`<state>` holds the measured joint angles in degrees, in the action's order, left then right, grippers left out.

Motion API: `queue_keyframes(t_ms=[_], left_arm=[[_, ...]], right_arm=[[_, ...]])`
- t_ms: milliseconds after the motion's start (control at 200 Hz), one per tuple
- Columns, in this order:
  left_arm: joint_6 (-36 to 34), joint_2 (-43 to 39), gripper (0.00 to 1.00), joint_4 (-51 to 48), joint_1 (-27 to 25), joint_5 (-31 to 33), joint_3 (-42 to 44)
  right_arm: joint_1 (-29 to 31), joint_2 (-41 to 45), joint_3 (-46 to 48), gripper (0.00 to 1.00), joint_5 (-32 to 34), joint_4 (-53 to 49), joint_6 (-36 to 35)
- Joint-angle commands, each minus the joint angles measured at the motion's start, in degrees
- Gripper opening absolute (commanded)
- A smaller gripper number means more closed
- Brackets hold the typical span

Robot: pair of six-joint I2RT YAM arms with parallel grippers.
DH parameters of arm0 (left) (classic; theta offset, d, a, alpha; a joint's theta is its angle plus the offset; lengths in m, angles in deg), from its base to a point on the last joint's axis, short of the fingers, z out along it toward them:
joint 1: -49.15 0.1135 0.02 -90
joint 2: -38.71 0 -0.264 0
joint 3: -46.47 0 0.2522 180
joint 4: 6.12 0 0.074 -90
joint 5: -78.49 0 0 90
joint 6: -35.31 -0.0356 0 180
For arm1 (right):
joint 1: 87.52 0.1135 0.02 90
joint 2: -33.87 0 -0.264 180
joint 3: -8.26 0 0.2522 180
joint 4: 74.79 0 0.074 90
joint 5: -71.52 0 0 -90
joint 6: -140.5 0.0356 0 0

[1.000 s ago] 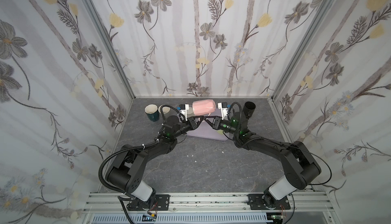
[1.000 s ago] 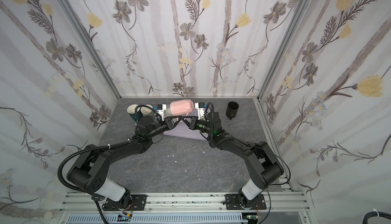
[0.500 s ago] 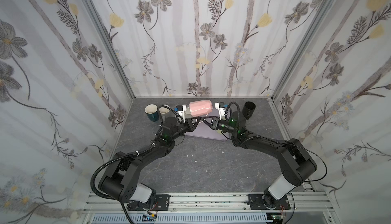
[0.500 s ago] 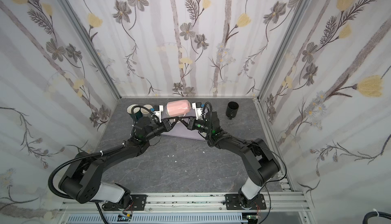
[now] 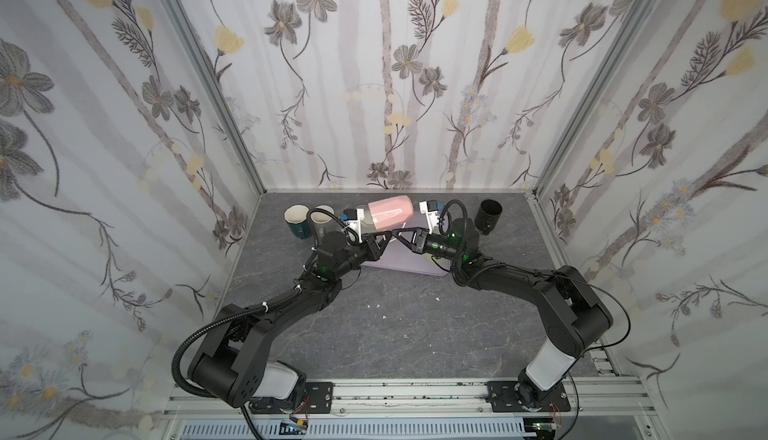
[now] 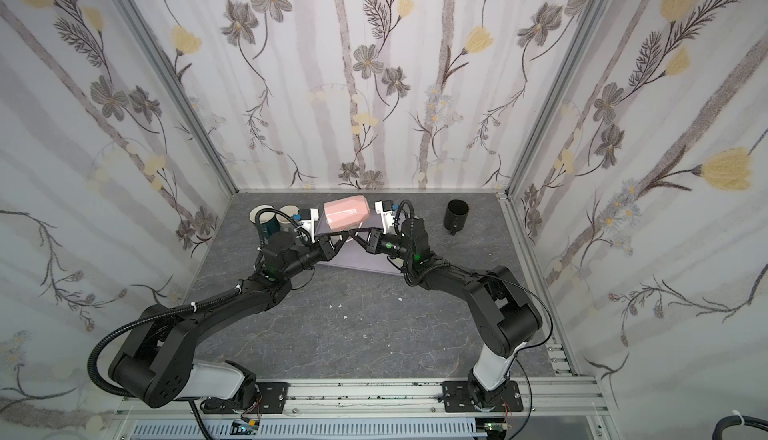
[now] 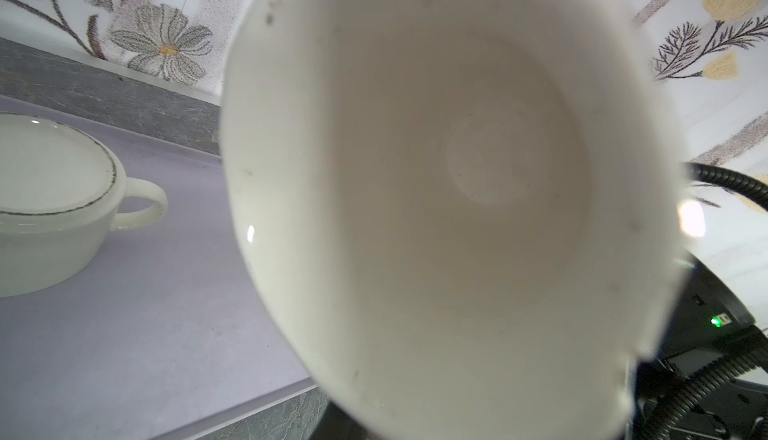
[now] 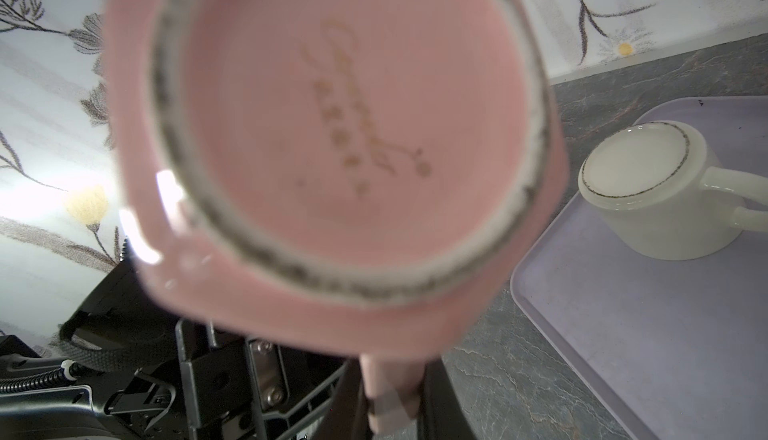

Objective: Turn the mug right side up
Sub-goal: 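Open the right gripper off the pink mug's base while left gripper holds it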

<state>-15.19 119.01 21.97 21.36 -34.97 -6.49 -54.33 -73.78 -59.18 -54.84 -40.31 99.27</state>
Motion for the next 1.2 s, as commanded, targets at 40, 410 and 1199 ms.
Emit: queue_keyframes(t_ms=[40, 410, 1199], left_arm=[[0.1, -1.3, 0.00, 14.3, -1.6, -10.4, -0.9], [-5.0, -5.2, 0.00, 6.1, -1.7, -5.7, -0.7], [-9.4, -7.3, 0.00, -6.5, -2.0, 2.4, -1.9]], right_arm=[[0.3, -0.8, -0.4, 0.01, 3.1, -5.3, -2.1], [0.2, -0.5, 0.5, 0.27, 3.9, -5.5, -3.0], [-0.5, 2.4, 3.0, 0.61, 7.6, -7.5, -5.1]])
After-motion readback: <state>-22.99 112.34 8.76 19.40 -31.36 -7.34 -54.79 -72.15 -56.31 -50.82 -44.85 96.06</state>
